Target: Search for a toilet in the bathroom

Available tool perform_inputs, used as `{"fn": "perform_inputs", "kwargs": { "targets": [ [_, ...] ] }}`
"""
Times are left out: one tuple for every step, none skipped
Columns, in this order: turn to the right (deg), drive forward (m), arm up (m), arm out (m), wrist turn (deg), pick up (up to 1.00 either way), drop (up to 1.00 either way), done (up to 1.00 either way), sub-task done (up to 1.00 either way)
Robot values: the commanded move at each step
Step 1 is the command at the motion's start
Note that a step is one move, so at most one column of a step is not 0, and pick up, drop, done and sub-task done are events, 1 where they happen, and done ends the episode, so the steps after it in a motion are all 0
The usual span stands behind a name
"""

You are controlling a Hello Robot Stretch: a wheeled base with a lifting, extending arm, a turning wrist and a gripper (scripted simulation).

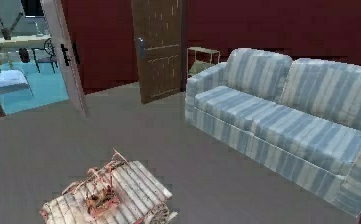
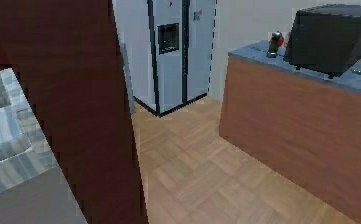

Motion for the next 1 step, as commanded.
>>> {"fn": "perform_inputs", "kwargs": {
  "targets": [
    [0.0, 0.30, 0.00, 0.00, 0.0, 0.00, 0.00, 0.00, 0.00]
  ]
}}
